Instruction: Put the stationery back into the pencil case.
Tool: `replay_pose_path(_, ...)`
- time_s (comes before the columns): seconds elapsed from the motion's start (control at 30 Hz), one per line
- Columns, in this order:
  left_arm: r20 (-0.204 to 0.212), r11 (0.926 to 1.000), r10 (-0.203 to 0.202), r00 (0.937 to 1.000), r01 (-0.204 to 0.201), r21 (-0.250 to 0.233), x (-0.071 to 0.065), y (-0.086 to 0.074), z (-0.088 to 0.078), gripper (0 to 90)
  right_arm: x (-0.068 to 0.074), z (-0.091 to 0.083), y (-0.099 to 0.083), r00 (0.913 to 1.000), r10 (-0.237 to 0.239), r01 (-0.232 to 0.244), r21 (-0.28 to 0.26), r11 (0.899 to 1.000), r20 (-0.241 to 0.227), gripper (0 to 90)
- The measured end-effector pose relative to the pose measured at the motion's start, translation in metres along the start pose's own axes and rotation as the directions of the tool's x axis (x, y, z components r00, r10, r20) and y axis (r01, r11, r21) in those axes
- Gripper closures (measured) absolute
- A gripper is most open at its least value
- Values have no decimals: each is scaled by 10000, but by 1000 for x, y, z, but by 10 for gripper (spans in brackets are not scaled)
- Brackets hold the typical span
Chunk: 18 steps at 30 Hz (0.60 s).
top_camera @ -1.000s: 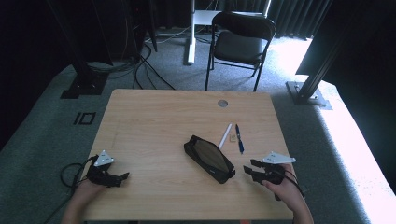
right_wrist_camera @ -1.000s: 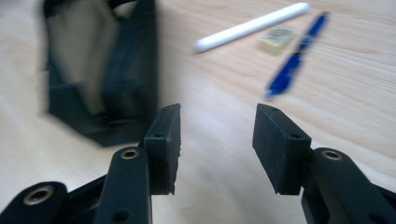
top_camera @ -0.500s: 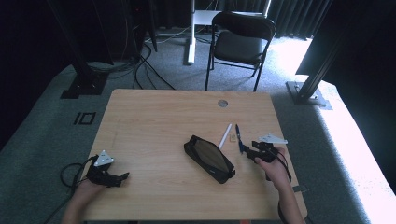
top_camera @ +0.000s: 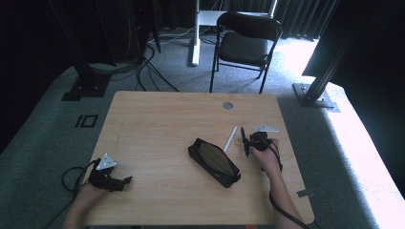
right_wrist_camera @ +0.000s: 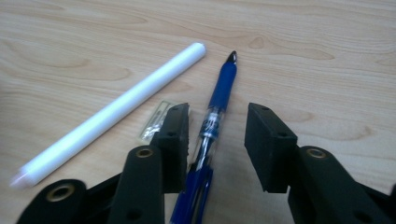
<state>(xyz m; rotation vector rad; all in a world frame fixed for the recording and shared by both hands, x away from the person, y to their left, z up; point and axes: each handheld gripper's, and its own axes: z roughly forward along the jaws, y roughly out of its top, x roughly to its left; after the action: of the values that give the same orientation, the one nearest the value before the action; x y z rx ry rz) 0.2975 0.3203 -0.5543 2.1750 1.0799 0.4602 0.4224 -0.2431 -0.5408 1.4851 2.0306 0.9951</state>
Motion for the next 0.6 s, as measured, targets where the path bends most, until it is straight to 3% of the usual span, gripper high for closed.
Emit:
replay_pose_path(0.3, 0, 10000, -1, 10000, 1, -1, 0, 0, 0, 16, 1, 18, 7, 9976, 34, -76, 605, 9981, 695, 666)
replay_pose_path(0.37, -1, 10000, 0, 10000, 0, -1, 0, 0, 0, 16, 0, 18, 8, 9970, 85, -133, 618, 9980, 772, 742)
replay_pose_path(0.4, 0, 10000, 1, 10000, -1, -1, 0, 0, 0, 16, -1, 18, 8, 9959, 190, -246, 624, 9978, 890, 742)
replay_pose_path(0.47, 0, 10000, 0, 10000, 0, -1, 0, 0, 0, 16, -3, 17, 9, 9961, 597, -640, 666, 9957, 647, 784)
replay_pose_path(0.53, 0, 10000, -1, 10000, 1, 0, 0, 0, 0, 16, -2, 14, 11, 9939, 629, -689, 649, 9955, 908, 792)
replay_pose_path(0.6, 0, 10000, -1, 10000, 1, -2, 0, 0, 0, 16, -4, 10, 14, 9936, 816, -859, 533, 9949, 778, 793)
